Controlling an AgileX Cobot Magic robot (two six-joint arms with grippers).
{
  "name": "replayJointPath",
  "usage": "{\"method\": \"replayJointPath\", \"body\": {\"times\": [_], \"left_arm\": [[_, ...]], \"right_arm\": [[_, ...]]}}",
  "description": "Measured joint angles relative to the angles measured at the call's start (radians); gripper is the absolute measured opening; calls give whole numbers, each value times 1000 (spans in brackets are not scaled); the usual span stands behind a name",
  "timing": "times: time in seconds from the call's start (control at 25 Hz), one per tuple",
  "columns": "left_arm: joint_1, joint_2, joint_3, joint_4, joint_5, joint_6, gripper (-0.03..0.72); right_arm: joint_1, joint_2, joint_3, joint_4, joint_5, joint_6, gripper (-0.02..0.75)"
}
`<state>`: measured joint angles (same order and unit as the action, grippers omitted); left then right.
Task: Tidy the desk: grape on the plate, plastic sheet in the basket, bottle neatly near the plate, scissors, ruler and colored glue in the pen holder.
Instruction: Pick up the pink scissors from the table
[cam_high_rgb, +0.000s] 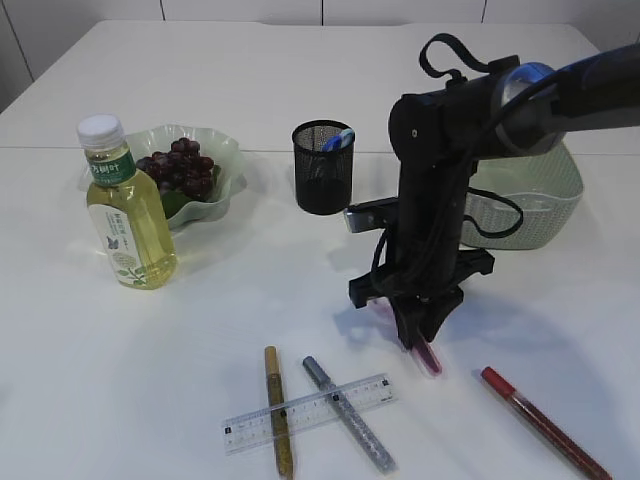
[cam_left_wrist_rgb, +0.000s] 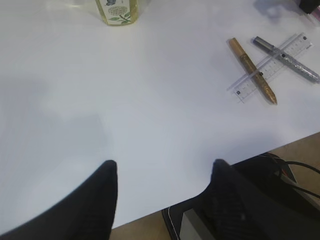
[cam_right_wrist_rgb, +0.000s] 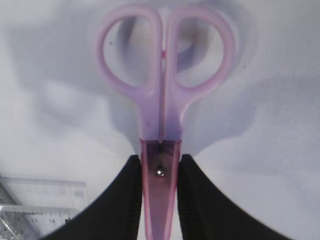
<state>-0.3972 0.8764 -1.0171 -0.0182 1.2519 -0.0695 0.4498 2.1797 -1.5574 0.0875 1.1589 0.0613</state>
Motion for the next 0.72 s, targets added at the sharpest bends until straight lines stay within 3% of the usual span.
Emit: {"method": "replayJointPath", "body": {"times": [0.72], "left_arm": [[0, 0, 0, 0, 0, 0, 433]], "right_arm": [[0, 0, -29, 12, 35, -2, 198]]}}
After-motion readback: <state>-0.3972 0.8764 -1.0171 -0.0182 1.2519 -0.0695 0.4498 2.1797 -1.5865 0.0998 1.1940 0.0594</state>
